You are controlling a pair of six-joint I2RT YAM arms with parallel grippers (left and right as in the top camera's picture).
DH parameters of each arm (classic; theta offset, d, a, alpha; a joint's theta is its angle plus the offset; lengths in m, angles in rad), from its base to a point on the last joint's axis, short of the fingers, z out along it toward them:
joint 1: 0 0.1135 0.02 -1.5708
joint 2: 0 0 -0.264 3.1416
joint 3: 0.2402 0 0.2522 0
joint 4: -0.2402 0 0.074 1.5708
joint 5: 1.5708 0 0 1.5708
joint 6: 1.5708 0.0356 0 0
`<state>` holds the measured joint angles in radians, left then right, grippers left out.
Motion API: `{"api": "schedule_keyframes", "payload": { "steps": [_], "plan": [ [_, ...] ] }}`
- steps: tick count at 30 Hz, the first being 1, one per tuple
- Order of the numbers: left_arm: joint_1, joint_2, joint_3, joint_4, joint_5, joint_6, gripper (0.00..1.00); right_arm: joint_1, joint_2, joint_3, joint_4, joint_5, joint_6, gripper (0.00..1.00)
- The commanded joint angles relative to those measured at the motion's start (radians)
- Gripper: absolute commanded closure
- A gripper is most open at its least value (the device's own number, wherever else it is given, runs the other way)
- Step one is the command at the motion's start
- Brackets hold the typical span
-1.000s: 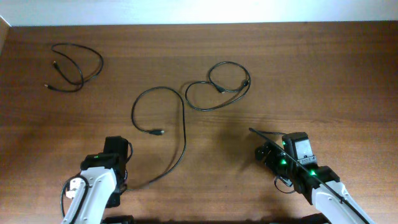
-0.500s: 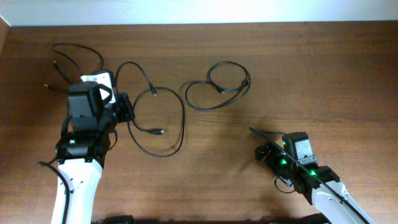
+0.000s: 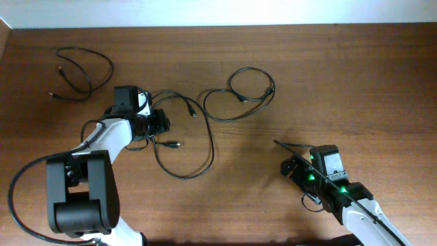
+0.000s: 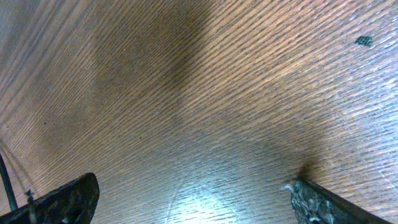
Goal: Untangle cables
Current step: 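Carry the cable to the left side of the table and release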
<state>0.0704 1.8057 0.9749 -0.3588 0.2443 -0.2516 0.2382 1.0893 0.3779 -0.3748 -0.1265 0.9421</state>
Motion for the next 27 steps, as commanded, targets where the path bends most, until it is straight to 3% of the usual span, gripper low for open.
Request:
{"api": "schedule_keyframes", "payload": {
  "steps": [1,3,5,7,8,11,14,15,16,18,19,22,25,27],
  "plan": [
    [0.002,0.033,-0.003,-0.051,-0.066,-0.006,0.35,-0.004,0.013,-0.019,-0.011,0.053,-0.002,0.02],
    [0.002,0.017,0.079,-0.125,0.006,0.021,0.31,-0.004,0.013,-0.019,-0.011,0.053,-0.002,0.01],
    [0.002,-0.004,0.198,-0.29,-0.059,0.097,0.27,-0.004,0.013,-0.019,-0.008,0.053,-0.002,0.02],
    [0.002,-0.003,0.205,-0.333,-0.125,0.095,0.24,-0.004,0.013,-0.019,-0.003,0.053,-0.002,0.02],
    [0.0,-0.003,0.203,-0.368,-0.225,0.058,0.23,-0.004,0.013,-0.019,-0.003,0.053,-0.002,0.02],
    [-0.005,-0.002,0.162,-0.381,-0.252,-0.09,0.25,-0.004,0.013,-0.019,-0.003,0.053,-0.002,0.01],
    [-0.005,0.016,0.062,-0.333,-0.252,-0.205,0.33,-0.004,0.013,-0.019,-0.003,0.053,-0.002,0.02],
    [-0.005,0.016,0.037,-0.312,-0.252,-0.205,0.46,-0.004,0.013,-0.019,-0.003,0.053,-0.002,0.02],
    [-0.005,0.018,0.02,-0.303,-0.252,-0.204,0.7,-0.004,0.013,-0.019,-0.003,0.053,-0.002,0.01],
    [-0.005,0.018,-0.013,-0.306,-0.269,-0.203,0.85,-0.004,0.013,-0.019,-0.003,0.053,-0.002,0.01],
    [-0.005,0.018,-0.028,-0.308,-0.271,-0.203,1.0,-0.004,0.013,-0.019,-0.003,0.053,-0.002,0.02],
    [0.032,-0.001,0.019,-0.347,-0.27,-0.11,1.0,-0.004,0.013,-0.019,-0.008,0.053,-0.002,0.01],
    [0.212,-0.206,0.221,-0.496,-0.269,-0.11,1.0,-0.004,0.013,-0.019,-0.008,0.053,-0.002,0.02],
    [0.305,-0.327,0.248,-0.485,-0.277,-0.11,1.0,-0.004,0.013,-0.019,-0.008,0.053,-0.002,0.02]
  ]
}}
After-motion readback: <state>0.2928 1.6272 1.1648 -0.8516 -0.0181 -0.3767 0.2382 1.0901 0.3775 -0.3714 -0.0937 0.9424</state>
